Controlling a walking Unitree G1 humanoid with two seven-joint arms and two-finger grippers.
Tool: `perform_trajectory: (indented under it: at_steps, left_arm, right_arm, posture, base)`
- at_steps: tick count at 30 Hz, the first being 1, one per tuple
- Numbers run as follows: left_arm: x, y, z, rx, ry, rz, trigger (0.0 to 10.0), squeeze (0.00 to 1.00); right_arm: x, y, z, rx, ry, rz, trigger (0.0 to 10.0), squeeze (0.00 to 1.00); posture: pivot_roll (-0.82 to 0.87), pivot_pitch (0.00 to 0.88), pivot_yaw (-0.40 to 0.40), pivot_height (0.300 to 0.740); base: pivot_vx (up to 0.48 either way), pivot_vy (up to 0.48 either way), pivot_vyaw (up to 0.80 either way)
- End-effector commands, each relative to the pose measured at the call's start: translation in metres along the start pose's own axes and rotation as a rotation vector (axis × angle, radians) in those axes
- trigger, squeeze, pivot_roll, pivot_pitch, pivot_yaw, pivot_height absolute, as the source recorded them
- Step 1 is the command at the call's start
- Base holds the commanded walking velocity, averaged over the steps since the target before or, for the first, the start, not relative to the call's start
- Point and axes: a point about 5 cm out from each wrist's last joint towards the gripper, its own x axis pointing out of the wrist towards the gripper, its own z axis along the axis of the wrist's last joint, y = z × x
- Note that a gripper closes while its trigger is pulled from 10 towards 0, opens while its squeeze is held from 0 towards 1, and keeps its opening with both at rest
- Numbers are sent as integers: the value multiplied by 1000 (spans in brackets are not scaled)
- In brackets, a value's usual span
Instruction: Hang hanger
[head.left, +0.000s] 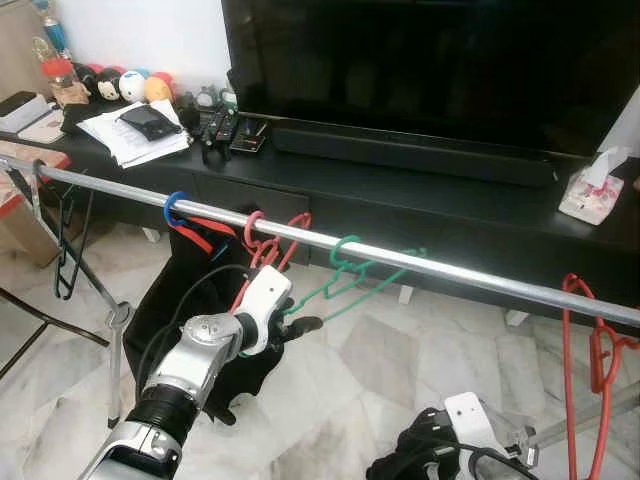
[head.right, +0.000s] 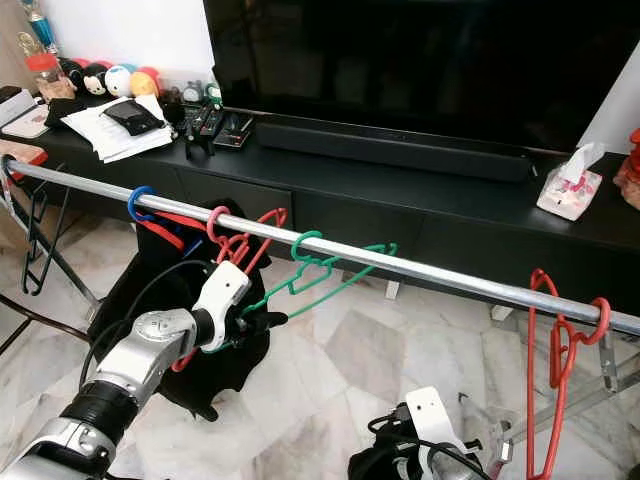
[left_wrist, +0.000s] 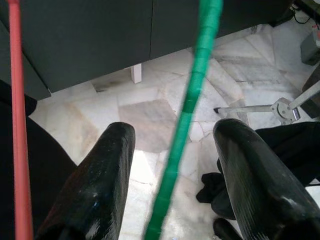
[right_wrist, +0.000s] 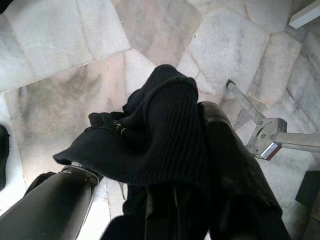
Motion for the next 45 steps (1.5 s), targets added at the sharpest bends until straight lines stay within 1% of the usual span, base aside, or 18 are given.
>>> perform_trajectory:
  at_steps: [1,6,9,10,12,15,19,21,24,26,29,30,31,33,34,38,41,45]
  left_arm:
    - [-1,4,10,4,-48,4,10000,0]
    - [-14,11,28,48,-149,44,10000,0]
    - [-30,13,37,57,-196,34,10000,0]
    - [-30,13,37,57,-196,34,10000,0]
    - [-43,10,38,77,-200,-9,10000,0]
    - [-51,7,38,88,-186,-39,10000,0]
    - [-70,15,40,80,-204,25,10000,0]
    - [-84,22,40,23,-239,59,10000,0]
    - [-95,26,39,-18,-255,78,10000,0]
    - [-97,28,39,-18,-253,87,10000,0]
    - [-104,39,33,-7,-216,180,10000,0]
    - [-105,43,29,-7,-202,219,10000,0]
    - [-104,51,19,5,-147,300,10000,0]
    - [-100,57,2,8,-84,357,10000,0]
    - [-96,55,-1,-23,-97,357,10000,0]
    - [-87,54,-2,-13,-97,365,10000,0]
    - [-75,54,-1,-23,-118,389,10000,0]
    - [-62,64,2,-29,-156,466,10000,0]
  right_arm:
    - [0,-1,-1,11,1,-7,10000,0]
    - [0,-1,-1,10,1,-8,10000,0]
    - [0,0,-1,11,1,-5,10000,0]
    - [0,0,-1,11,1,-5,10000,0]
    - [0,0,-1,10,1,-2,10000,0]
    - [0,0,-1,9,1,0,10000,0]
    - [0,0,0,8,0,2,10000,0]
    - [0,0,0,8,-1,2,10000,0]
    - [0,-1,0,6,-1,2,10000,0]
    - [0,-1,0,5,-1,2,10000,0]
    - [0,-1,1,2,-1,3,10000,0]
    - [0,-1,1,1,-1,4,10000,0]
    - [0,-1,1,0,-2,6,10000,0]
    - [0,-1,1,-1,-4,7,10000,0]
    - [0,-1,1,0,-4,7,10000,0]
    - [0,-2,2,-2,-4,5,10000,0]
    - [0,-2,2,-1,-4,1,10000,0]
    - [0,-2,2,0,-5,1,10000,0]
  posture:
    - [-75,13,-29,740]
    - [-73,19,-30,740]
    - [-73,19,-30,740]
    - [-73,19,-30,740]
    - [-50,27,-35,740]
    - [-50,27,-35,740]
    - [-45,27,-35,740]
    - [-47,24,-36,740]
    - [-45,23,-38,740]
    - [-45,23,-38,740]
    - [-38,23,-41,740]
    - [-38,23,-41,740]
    - [-38,23,-41,740]
    - [-38,21,-41,740]
    - [-44,21,-42,740]
    - [-44,19,-42,740]
    - [-45,19,-42,740]
    - [-53,17,-42,740]
  base:
    - [0,0,0]
    - [0,0,0]
    - [0,0,0]
    - [0,0,0]
    - [0,0,0]
    - [0,0,0]
    - [0,0,0]
    - [0,0,0]
    - [0,0,0]
    - [0,0,0]
    - [0,0,0]
    - [0,0,0]
    - [0,0,0]
    - [0,0,0]
    - [0,0,0]
    - [0,0,0]
    - [0,0,0]
    - [0,0,0]
